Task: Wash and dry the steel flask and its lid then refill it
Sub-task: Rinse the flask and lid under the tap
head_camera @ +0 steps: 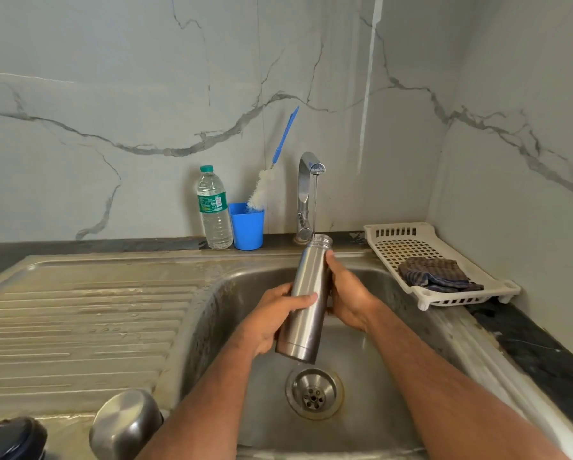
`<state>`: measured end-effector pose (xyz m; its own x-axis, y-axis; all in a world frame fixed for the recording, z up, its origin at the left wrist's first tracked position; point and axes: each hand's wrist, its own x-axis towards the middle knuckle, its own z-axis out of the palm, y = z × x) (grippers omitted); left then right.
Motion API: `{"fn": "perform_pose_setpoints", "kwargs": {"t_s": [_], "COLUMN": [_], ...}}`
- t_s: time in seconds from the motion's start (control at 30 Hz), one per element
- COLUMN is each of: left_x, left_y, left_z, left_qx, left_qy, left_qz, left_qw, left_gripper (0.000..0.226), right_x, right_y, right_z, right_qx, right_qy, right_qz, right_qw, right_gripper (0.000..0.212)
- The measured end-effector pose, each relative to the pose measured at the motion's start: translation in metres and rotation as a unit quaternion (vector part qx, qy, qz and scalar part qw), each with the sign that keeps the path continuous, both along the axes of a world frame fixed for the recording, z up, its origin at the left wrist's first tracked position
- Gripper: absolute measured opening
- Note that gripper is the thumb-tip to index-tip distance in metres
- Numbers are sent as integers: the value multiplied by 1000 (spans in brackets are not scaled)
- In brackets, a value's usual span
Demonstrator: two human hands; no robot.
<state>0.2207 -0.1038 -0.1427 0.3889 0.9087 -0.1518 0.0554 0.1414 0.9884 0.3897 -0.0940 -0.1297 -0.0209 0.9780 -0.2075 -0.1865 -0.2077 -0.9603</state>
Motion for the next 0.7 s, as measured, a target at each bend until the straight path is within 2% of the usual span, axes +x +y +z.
{"fn": "perform_pose_setpoints", "kwargs": {"t_s": [0.1,0.17,0.2,0.27,0.33,0.4,0.43,0.5,0.57,0.7], "left_x": [-8,-9,-7,-3,-1,0,0,-2,-5,-9], "left_y": [-1,-2,-1,1,5,9,9,7,2,-2], "left_z": [-1,-1,-1,-1,-4,-7,-8,-7,-5,-2], "left_qx": [-65,-62,-31,87,200,244,241,176,62,-82], "left_qy": [-62,-78,-56,54,173,216,214,160,41,-126], "left_qz": [-67,-80,-64,-18,20,54,58,31,-17,-72], "left_qw": [994,992,996,995,964,944,945,971,997,986], "left_gripper": [57,56,56,62,76,84,82,73,62,63], "right_x": [-3,-3,-2,0,-1,-6,-8,-12,-10,-4], "right_y": [3,1,1,0,1,2,2,4,6,1], "right_z": [10,16,17,16,14,12,11,11,12,14], "right_qx": [42,53,53,48,45,53,59,60,45,25], "right_qy": [86,100,95,65,17,-36,-48,-20,35,92], "right_qz": [-46,-50,-53,-69,-90,-120,-135,-138,-97,13], "right_qw": [994,992,993,994,995,991,988,988,994,995], "right_gripper": [63,58,55,50,52,55,55,53,54,66]}}
